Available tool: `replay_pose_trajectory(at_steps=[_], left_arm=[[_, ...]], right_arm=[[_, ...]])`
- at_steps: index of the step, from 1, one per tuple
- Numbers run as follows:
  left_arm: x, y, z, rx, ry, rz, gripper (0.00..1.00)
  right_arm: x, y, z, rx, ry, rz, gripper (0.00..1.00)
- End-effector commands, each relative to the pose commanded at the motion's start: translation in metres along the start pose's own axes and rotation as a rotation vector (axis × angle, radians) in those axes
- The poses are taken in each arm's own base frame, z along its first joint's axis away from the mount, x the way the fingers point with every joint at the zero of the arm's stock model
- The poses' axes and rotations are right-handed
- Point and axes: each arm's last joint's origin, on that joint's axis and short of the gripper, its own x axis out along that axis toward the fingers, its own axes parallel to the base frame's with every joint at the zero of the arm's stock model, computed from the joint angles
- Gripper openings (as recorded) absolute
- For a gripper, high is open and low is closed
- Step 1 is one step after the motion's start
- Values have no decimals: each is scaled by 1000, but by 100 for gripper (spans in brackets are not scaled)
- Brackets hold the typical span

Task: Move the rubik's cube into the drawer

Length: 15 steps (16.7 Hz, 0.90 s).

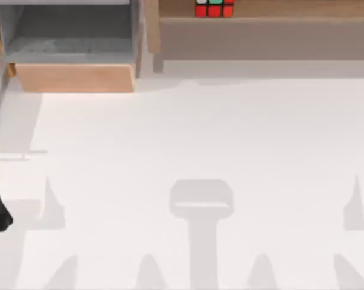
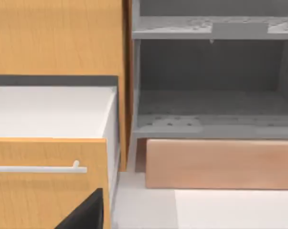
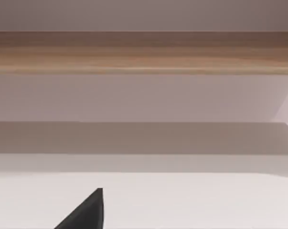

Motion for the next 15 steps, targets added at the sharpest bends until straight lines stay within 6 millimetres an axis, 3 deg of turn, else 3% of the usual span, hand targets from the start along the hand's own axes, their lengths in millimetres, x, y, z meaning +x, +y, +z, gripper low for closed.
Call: replay_pose_trajectory(at_steps=[4,9,12,15], left_arm=[[0,-1,10,-3,-19,-2,100],[13,-10,73,-22,-97,-7,100],[44,-25,115,-33,-102,-7,100],[97,-55,142,-32,-73,-8,100]], right_arm=[[0,0,0,0,0,0,100],[0,0,0,0,0,0,100],[0,0,0,0,0,0,100],[0,0,0,0,0,0,100]])
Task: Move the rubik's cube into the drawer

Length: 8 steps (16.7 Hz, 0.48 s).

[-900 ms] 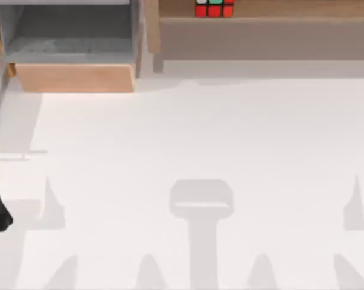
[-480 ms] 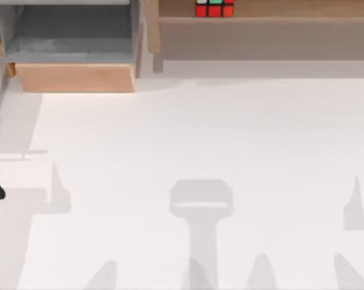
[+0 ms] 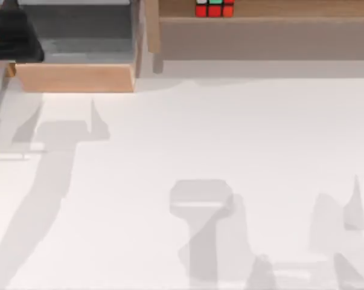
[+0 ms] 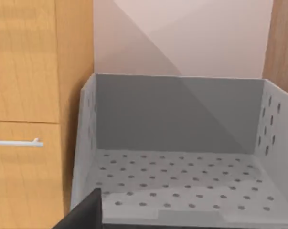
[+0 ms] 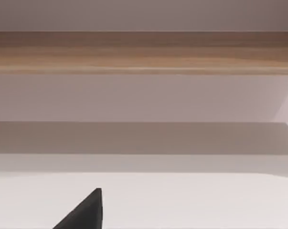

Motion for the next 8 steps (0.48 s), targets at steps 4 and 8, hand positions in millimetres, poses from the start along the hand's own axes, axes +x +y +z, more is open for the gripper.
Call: replay_pose_trajectory(at_steps=[4,8], left_arm=[[82,-68,-12,22,55,-1,100],[139,-152,-67,49,94,-7,100]], right_arm=[[0,0,0,0,0,0,100],[0,0,0,0,0,0,100]])
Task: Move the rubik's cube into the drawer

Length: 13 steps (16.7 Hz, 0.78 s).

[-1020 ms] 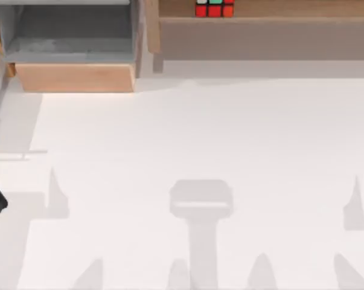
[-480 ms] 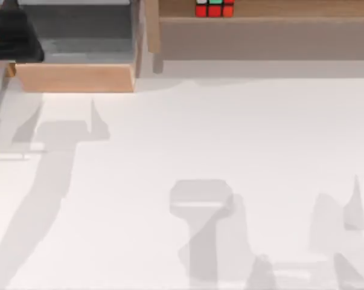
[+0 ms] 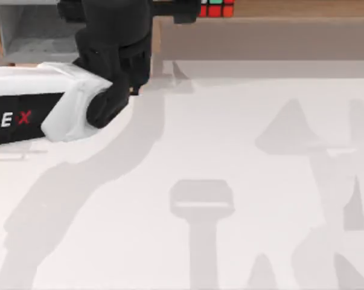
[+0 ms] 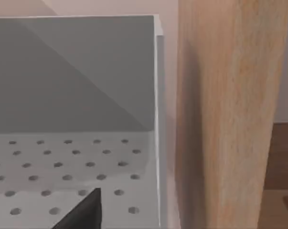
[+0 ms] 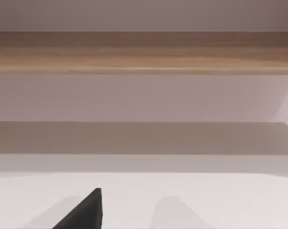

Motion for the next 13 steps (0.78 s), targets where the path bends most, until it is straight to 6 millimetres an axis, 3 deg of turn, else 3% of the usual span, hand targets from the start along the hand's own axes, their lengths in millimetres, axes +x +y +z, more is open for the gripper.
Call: replay_pose_trajectory(at_steps=[3,6,9,13], left_arm=[[23,-56,-44,10,9,-3,100],[31,-95,-76,1,-3,-5,100],[32,-115,-89,-15,-19,-6,100],[32,-116,-90,-17,-21,-6,100]], right_arm=[[0,0,0,0,0,0,100],[0,0,0,0,0,0,100],[0,0,0,0,0,0,100],[0,0,0,0,0,0,100]])
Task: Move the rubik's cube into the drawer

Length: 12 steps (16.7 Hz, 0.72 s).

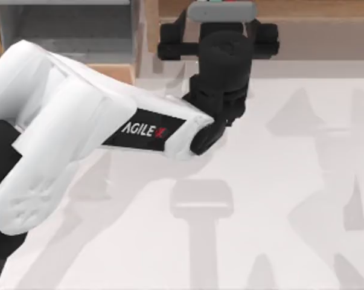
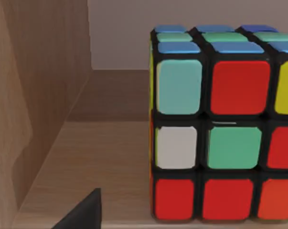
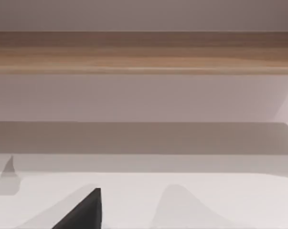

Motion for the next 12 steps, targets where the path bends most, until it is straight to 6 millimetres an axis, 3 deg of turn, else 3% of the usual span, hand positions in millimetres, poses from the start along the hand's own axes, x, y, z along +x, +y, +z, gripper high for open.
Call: replay_pose_trajectory(at_steps=[4,12], left_arm=[[8,0,-1,0,0,0,100],[49,-3,-1,0,0,0,100]], right_arm=[[0,0,0,0,0,0,100],[0,0,0,0,0,0,100]])
